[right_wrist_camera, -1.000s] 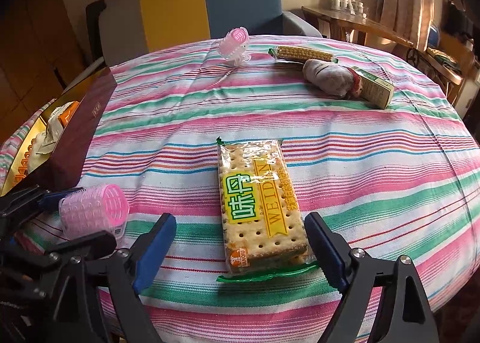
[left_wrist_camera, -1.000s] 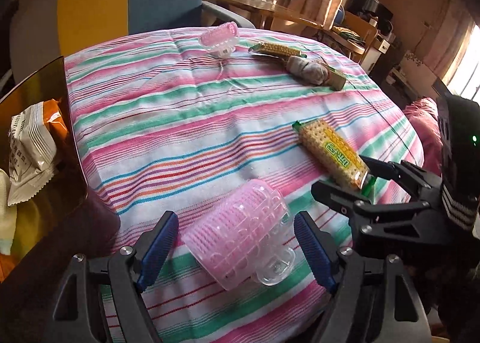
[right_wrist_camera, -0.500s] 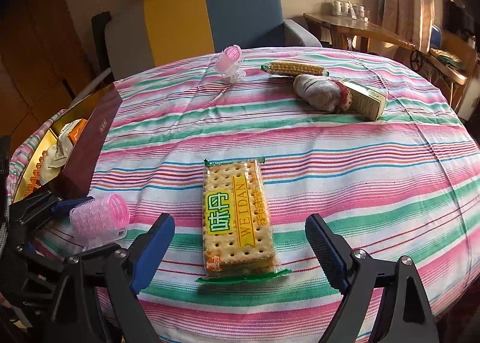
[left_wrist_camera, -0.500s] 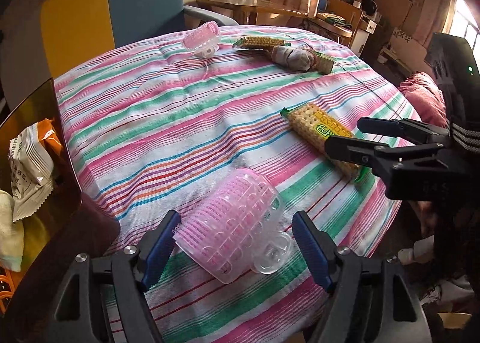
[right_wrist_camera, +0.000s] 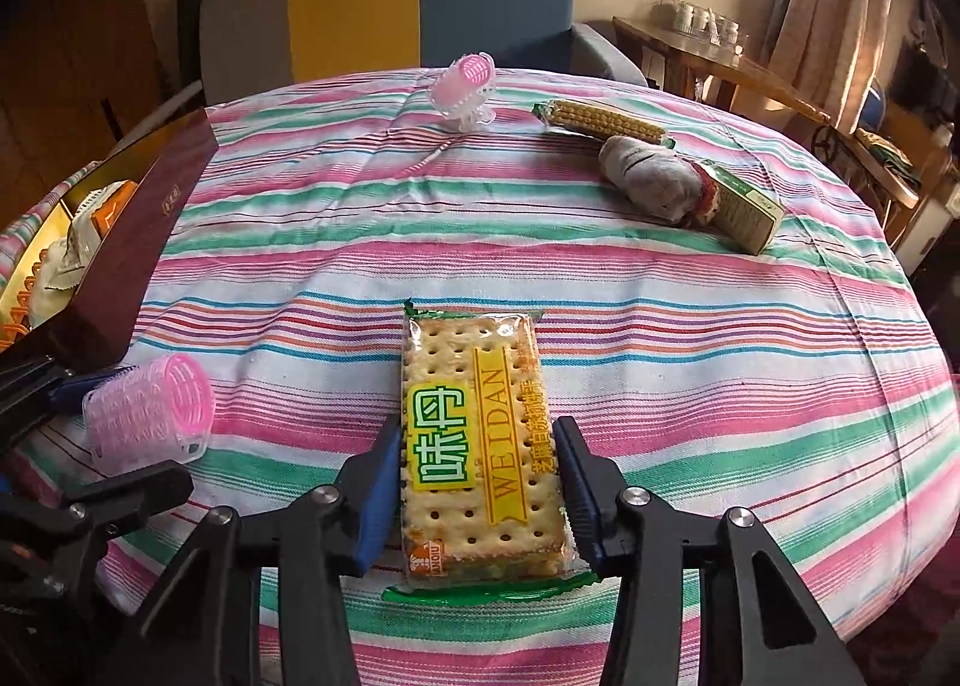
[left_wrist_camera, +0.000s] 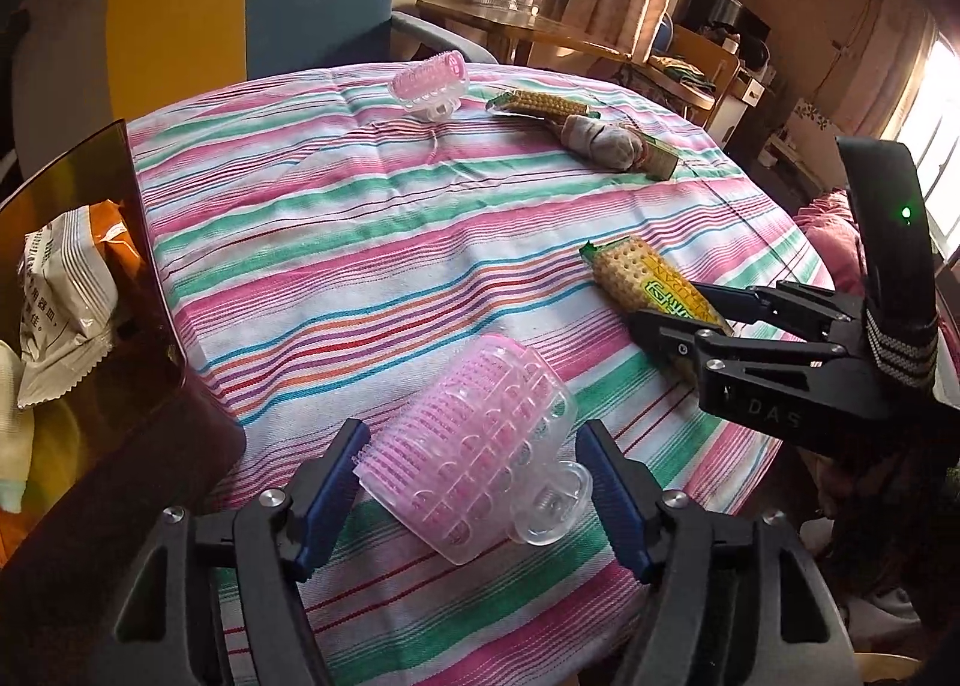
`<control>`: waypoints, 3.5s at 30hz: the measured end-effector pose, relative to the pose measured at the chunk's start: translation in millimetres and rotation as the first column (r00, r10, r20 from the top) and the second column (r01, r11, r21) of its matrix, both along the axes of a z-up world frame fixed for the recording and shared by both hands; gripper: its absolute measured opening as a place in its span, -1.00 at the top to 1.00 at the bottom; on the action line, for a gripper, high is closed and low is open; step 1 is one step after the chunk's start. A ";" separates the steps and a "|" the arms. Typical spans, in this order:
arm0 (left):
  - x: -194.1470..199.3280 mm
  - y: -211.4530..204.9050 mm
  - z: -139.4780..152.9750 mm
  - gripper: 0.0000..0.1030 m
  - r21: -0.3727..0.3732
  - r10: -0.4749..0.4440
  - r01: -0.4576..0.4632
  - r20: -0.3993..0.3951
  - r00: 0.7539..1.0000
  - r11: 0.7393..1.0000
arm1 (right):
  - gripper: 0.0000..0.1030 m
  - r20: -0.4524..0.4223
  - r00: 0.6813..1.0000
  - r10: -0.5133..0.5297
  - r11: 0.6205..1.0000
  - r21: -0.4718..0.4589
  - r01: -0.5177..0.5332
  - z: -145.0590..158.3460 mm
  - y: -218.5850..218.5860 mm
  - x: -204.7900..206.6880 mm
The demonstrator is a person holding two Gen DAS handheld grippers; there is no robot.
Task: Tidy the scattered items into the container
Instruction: 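Lift the pink roller and biscuit pack with both tools toward the gold tray, then carry the roller and biscuit pack over the gold tray with both tools, then open both tools to drop the roller and biscuit pack into the tray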
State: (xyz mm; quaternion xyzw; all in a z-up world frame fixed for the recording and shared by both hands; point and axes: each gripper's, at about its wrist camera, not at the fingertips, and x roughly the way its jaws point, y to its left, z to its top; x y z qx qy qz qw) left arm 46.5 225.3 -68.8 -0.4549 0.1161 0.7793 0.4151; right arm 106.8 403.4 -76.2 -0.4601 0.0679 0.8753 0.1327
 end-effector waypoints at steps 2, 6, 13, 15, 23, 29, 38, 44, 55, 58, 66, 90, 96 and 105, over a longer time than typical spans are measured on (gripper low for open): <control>0.5 -4.6 3.9 -0.40 0.019 0.002 -0.002 -0.001 1.000 1.000 | 0.05 -0.002 1.000 -0.007 1.000 -0.006 0.007 0.9 -2.0 1.4; 0.9 -14.9 12.2 -0.40 0.053 0.022 -0.022 0.000 1.000 0.998 | 0.05 -0.012 1.000 -0.013 0.999 -0.033 0.012 4.0 -6.3 3.6; -1.0 -39.2 34.1 -0.40 0.103 0.085 -0.082 -0.022 0.996 0.991 | 0.05 -0.053 0.999 0.010 0.998 -0.067 -0.013 19.7 -19.9 -1.5; -1.7 -49.4 43.4 -0.40 0.124 0.110 -0.105 -0.035 0.993 0.987 | 0.05 -0.071 0.997 0.030 0.997 -0.074 -0.036 27.3 -27.1 -6.6; -18.6 -103.5 73.1 -0.40 0.186 0.259 -0.240 -0.083 0.962 0.953 | 0.05 -0.163 0.970 0.180 0.979 -0.070 -0.193 65.2 -79.5 -42.7; -46.0 -153.9 77.5 -0.40 0.175 0.389 -0.368 -0.106 0.915 0.913 | 0.05 -0.200 0.934 0.296 0.948 -0.061 -0.314 81.5 -127.0 -72.5; -93.7 -213.1 70.0 -0.40 0.134 0.526 -0.511 -0.122 0.842 0.849 | 0.05 -0.231 0.860 0.456 0.877 -0.048 -0.478 94.0 -198.7 -107.0; -121.5 -234.1 60.4 -0.40 0.108 0.570 -0.560 -0.127 0.812 0.822 | 0.05 -0.201 0.839 0.505 0.849 -0.059 -0.525 82.1 -226.9 -132.0; -156.9 -244.0 45.1 -0.40 0.047 0.612 -0.612 -0.140 0.779 0.790 | 0.05 -0.132 0.844 0.519 0.840 -0.100 -0.533 53.7 -242.3 -158.8; -165.4 -246.2 38.3 -0.40 0.027 0.624 -0.626 -0.131 0.771 0.779 | 0.05 -0.122 0.841 0.527 0.836 -0.104 -0.539 49.5 -245.1 -160.7; -169.3 -242.2 31.7 -0.41 0.001 0.625 -0.630 -0.136 0.769 0.776 | 0.04 -0.101 0.842 0.529 0.835 -0.114 -0.538 40.7 -245.8 -159.6; -155.4 -262.5 56.6 -0.43 0.033 0.717 -0.722 -0.162 0.678 0.691 | -0.16 -0.144 0.853 0.501 0.850 -0.102 -0.517 56.4 -237.0 -136.2; -158.5 -270.8 64.3 -0.60 0.082 0.704 -0.699 -0.092 0.705 0.711 | -0.23 -0.186 0.870 0.457 0.867 -0.124 -0.482 68.0 -218.0 -123.4; -150.4 -260.0 87.4 -0.60 0.128 0.701 -0.689 -0.095 0.707 0.713 | -0.31 -0.217 0.906 0.365 0.906 -0.142 -0.399 74.4 -175.7 -103.4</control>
